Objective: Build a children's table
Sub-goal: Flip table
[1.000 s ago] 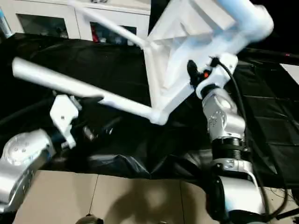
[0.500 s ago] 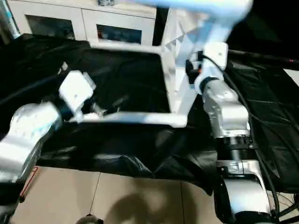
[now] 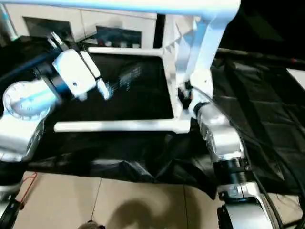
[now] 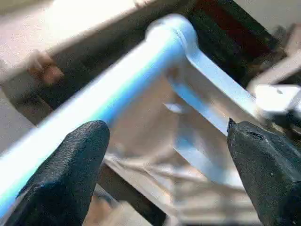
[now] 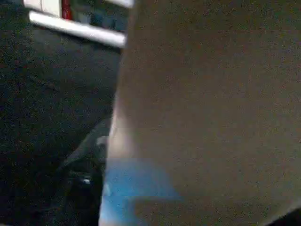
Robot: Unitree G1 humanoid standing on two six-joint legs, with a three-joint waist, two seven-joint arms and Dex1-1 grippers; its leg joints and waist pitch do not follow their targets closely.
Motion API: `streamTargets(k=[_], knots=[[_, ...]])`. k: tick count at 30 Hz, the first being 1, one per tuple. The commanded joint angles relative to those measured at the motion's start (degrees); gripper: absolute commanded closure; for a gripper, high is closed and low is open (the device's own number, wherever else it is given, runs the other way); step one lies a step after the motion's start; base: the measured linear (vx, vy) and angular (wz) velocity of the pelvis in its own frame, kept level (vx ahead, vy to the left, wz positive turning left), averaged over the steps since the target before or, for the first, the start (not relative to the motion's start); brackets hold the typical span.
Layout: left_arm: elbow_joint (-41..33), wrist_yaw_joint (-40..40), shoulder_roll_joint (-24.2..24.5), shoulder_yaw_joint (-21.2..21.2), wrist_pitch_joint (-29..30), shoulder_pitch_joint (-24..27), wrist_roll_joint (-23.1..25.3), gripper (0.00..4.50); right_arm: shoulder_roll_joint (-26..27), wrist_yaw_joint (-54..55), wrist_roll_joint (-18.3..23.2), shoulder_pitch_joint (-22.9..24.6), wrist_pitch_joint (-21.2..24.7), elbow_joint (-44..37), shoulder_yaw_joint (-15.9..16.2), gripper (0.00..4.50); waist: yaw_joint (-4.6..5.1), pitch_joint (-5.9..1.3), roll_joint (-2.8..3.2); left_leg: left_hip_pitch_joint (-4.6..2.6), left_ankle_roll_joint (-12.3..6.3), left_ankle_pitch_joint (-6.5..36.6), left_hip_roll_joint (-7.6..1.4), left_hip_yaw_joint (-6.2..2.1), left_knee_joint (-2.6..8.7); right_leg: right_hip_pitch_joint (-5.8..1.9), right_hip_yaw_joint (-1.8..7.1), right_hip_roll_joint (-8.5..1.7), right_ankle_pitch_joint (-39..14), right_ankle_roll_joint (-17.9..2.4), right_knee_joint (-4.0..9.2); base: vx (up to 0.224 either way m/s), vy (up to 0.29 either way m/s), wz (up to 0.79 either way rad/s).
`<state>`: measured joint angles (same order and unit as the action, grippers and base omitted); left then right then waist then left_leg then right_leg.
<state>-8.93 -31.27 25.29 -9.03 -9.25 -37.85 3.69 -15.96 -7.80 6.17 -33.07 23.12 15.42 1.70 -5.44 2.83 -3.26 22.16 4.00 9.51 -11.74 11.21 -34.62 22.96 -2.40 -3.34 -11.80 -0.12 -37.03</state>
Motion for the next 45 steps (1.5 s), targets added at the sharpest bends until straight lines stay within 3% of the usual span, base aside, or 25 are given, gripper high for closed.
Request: streamTargets(k=[1,5,8,10,14,19,22,23,28,36,45], knots=[[1.4,3.6,-0.3,1.4,-4.7,-2.1,2.9,0.0,-0.7,-1.5,-0.4,2.4,-8.8,-3.3,-0.8,1.22,0.05,-3.89,0.42,-1.21,4.49,9.8,-1.24,-0.93,3.64,-2.55,2.46,-3.72,-4.3,-6.1,4.1,0.0,0.0,0.0],[3.8,6.2,0.6,2.1,-8.1,-3.3,6.4,0.0,0.5,-2.8,1.2,5.2,-15.3,-5.6,-3.0,0.71,0.44,-3.86,0.49,-1.07,3.44,9.6,-1.22,-1.05,3.71,-2.7,2.4,-3.59,-3.5,-6.0,3.98,0.0,0.0,0.0],[6.5,12.4,2.7,2.9,-11.5,-5.3,13.3,0.0,0.5,-4.1,1.9,7.9,-20.6,-7.7,-3.8,0.48,0.55,-3.87,0.8,-1.29,3.09,10.8,-1.3,-1.05,3.68,-2.51,2.45,-3.46,-4.1,-5.9,4.15,0.0,0.0,0.0],[7.1,13.9,3.4,2.9,-12.3,-5.8,15.3,0.0,0.2,-4.3,1.6,8.6,-22.1,-8.1,-3.7,0.48,0.48,-3.82,0.95,-1.46,2.95,11.1,-1.39,-1.06,3.66,-2.3,2.45,-3.46,-4.3,-5.8,4.22,0.0,0.0,0.0],[12.2,17.0,4.1,1.6,-15.9,-7.5,20.7,0.0,0.4,-6.2,0.9,11.8,-29.3,-9.4,-2.8,0.48,0.31,-3.65,1.14,-1.59,2.95,12.5,-1.36,-1.05,3.75,-2.11,2.5,-3.55,-5.7,-6.5,4.47,0.0,0.0,0.0],[15.8,20.5,4.6,0.9,-15.8,-9.0,24.4,0.0,1.1,-7.9,0.9,13.7,-34.0,-11.9,-2.5,0.48,0.45,-3.67,1.0,-1.39,2.5,13.3,-1.32,-1.21,3.85,-2.21,2.49,-3.6,-6.5,-6.8,4.48,0.0,0.0,0.0],[19.4,23.1,4.9,0.9,-15.5,-11.2,27.0,0.0,1.5,-9.2,2.1,14.4,-36.9,-13.8,-2.2,0.48,0.47,-3.8,1.35,-1.31,1.98,12.6,-1.29,-1.37,3.76,-2.29,2.45,-3.6,-5.0,-6.8,4.29,0.0,0.0,0.0],[20.1,23.9,4.9,1.1,-15.5,-11.8,27.8,0.0,1.5,-9.9,2.5,14.5,-37.1,-14.3,-1.8,0.48,0.6,-3.74,1.17,-1.27,1.72,12.6,-1.2,-1.32,3.73,-2.34,2.44,-3.46,-4.8,-7.0,4.35,0.0,0.0,0.0],[23.1,27.9,4.6,2.4,-14.1,-14.2,29.5,0.0,1.2,-13.6,2.2,14.9,-37.7,-16.4,1.1,0.48,0.44,-3.69,1.56,-1.39,1.26,12.8,-1.36,-1.36,3.72,-2.23,2.45,-3.49,-3.6,-8.1,4.23,0.0,0.0,0.0],[25.2,29.8,5.3,4.0,-12.6,-15.1,29.1,0.55,1.8,-18.0,3.3,15.2,-36.0,-19.9,5.6,0.43,0.19,-3.67,1.61,-1.39,1.3,13.5,-1.41,-1.48,3.83,-2.26,2.47,-3.64,-3.9,-8.5,4.28,0.0,0.0,0.0],[26.0,27.2,5.5,3.1,-12.9,-14.6,26.7,1.35,2.2,-21.2,5.8,15.9,-33.6,-21.6,7.6,0.43,0.12,-3.6,1.6,-1.38,1.5,14.3,-1.47,-1.55,3.97,-2.12,2.49,-3.77,-5.2,-8.4,4.42,0.0,0.0,0.0]])
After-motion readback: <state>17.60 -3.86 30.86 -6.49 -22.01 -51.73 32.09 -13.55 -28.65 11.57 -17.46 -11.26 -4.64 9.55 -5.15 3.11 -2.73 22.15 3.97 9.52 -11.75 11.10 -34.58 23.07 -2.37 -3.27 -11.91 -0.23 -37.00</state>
